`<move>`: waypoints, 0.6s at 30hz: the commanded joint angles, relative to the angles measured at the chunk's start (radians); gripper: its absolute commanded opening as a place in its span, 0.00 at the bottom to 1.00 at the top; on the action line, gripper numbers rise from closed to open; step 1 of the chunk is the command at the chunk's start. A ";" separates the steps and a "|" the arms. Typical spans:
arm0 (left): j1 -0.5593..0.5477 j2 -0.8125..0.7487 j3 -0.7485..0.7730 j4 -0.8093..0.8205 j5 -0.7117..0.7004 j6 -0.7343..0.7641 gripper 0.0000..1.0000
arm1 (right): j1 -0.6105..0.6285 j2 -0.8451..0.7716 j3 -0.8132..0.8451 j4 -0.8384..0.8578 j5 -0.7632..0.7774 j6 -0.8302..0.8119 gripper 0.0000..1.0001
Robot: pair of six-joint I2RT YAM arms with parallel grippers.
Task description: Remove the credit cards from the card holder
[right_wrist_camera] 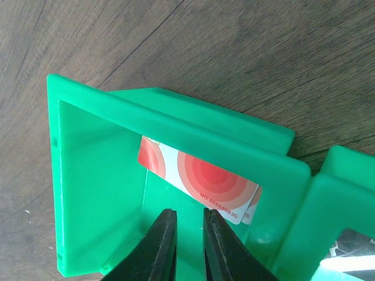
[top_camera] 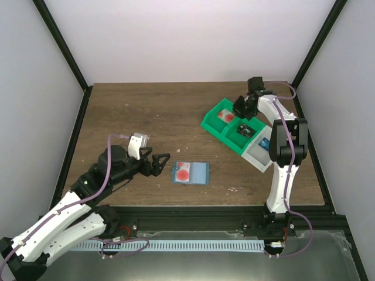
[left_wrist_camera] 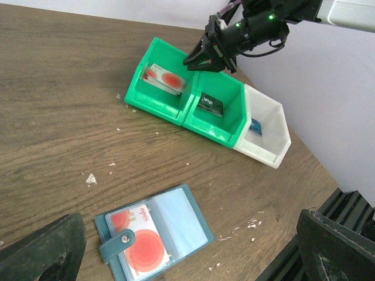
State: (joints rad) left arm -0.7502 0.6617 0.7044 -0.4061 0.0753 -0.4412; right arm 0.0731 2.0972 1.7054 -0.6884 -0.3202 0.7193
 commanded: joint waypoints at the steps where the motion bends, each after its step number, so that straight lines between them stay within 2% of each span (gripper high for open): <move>1: 0.009 0.008 -0.007 0.002 -0.015 0.006 1.00 | -0.015 -0.068 0.023 -0.036 0.022 -0.015 0.15; 8: 0.008 0.060 -0.007 -0.007 -0.022 -0.001 1.00 | -0.013 -0.229 -0.079 0.012 -0.026 -0.096 0.21; 12: 0.008 0.148 0.005 -0.029 -0.031 -0.042 1.00 | -0.009 -0.389 -0.251 0.092 -0.095 -0.120 0.22; 14: 0.008 0.196 0.006 -0.026 0.011 -0.073 0.99 | 0.008 -0.474 -0.366 0.138 -0.132 -0.140 0.23; 16: 0.008 0.230 -0.019 0.023 0.081 -0.103 0.92 | 0.035 -0.555 -0.453 0.162 -0.140 -0.148 0.23; 18: 0.009 0.241 -0.060 0.103 0.152 -0.135 0.79 | 0.064 -0.631 -0.540 0.185 -0.154 -0.150 0.23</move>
State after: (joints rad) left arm -0.7448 0.8833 0.6968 -0.4000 0.1017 -0.5083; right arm 0.0914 1.5703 1.2911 -0.5667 -0.4145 0.6060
